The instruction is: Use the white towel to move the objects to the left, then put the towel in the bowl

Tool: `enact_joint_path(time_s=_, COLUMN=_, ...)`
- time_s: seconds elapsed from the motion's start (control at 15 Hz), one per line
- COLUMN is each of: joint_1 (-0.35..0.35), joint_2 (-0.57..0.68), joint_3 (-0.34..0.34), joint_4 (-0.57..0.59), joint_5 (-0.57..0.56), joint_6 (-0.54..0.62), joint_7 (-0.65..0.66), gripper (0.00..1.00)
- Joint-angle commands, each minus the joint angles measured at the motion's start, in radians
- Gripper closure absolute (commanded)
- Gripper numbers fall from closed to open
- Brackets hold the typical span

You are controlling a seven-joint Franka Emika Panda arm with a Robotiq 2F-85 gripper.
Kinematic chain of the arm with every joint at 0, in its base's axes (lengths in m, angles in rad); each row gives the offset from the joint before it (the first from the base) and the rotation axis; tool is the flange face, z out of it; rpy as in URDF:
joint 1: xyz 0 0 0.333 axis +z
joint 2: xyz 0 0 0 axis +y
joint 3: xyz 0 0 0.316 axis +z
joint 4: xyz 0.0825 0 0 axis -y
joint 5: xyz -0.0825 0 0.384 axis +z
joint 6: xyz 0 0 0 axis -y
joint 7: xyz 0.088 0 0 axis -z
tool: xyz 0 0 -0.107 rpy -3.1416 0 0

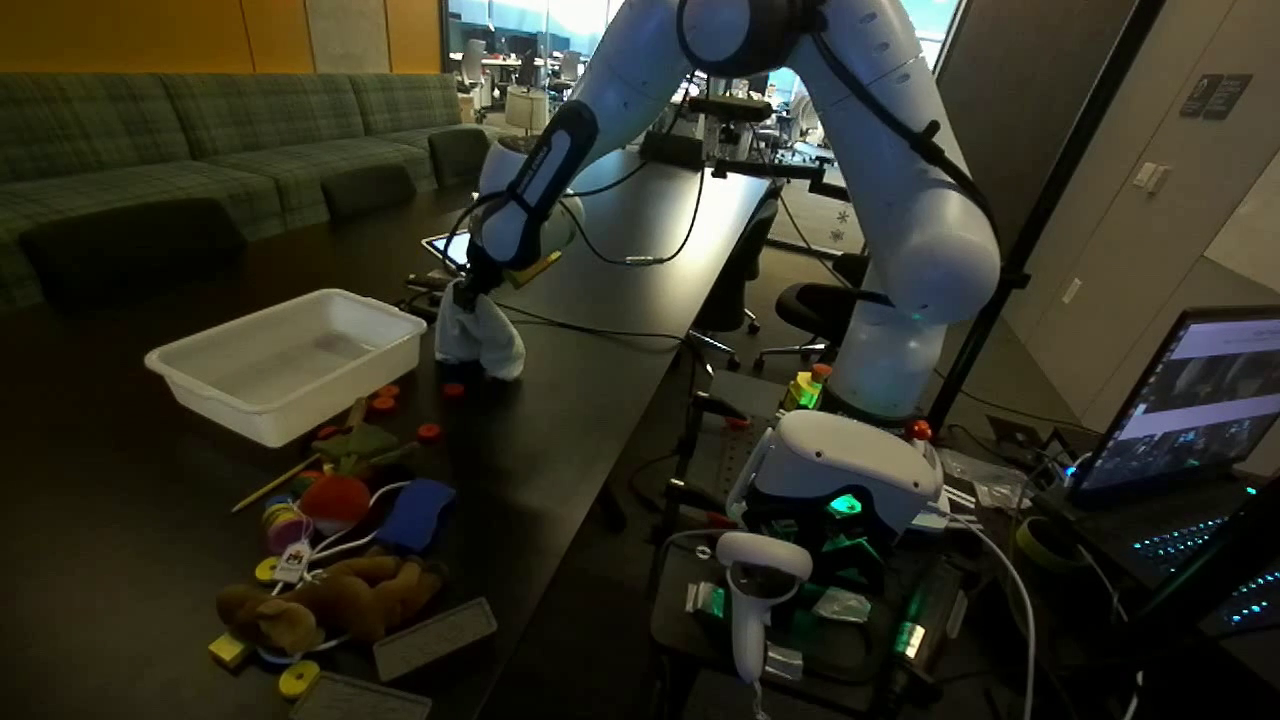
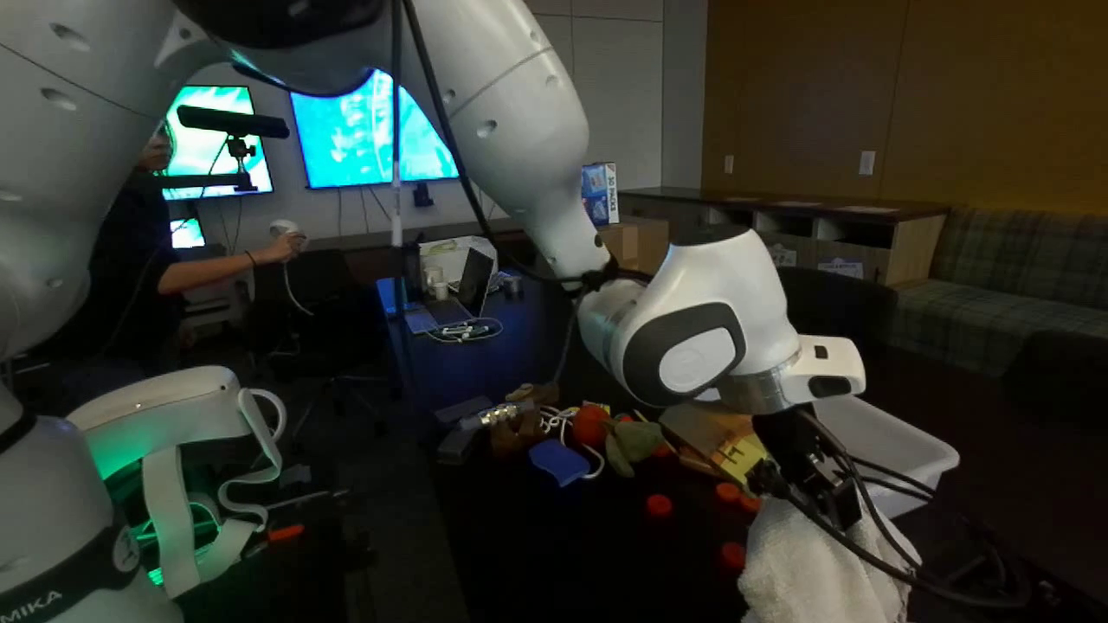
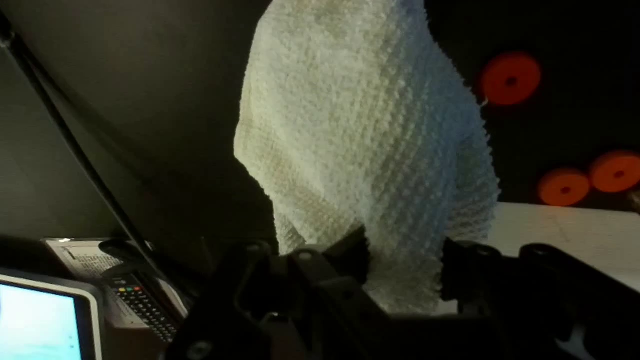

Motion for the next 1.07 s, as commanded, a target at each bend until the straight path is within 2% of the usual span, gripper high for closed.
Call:
enact_joint_path(time_s=0.0, joint_1=0.037, joint_2=0.169, joint_3=-0.039, joint_4=0.182, joint_5=-0.013, joint_6=0.014, joint_7=0.070, gripper=0.85)
enact_joint_path(time_s=0.2, joint_1=0.022, joint_2=0.208, joint_3=0.007, joint_4=0.214, joint_5=-0.003, joint_6=-0.004, joint_7=0.068, gripper=0.85)
enact_joint_path(time_s=0.67, joint_1=-0.001, joint_2=0.191, joint_3=0.192, joint_4=0.132, joint_5=0.009, joint_6=0.003, joint_7=0.024, gripper=0.85)
enact_joint_path(time_s=1.0, joint_1=0.006, joint_2=0.213, joint_3=0.303, joint_4=0.125, joint_5=0.034, joint_6=0.000, joint_7=0.034, gripper=0.85)
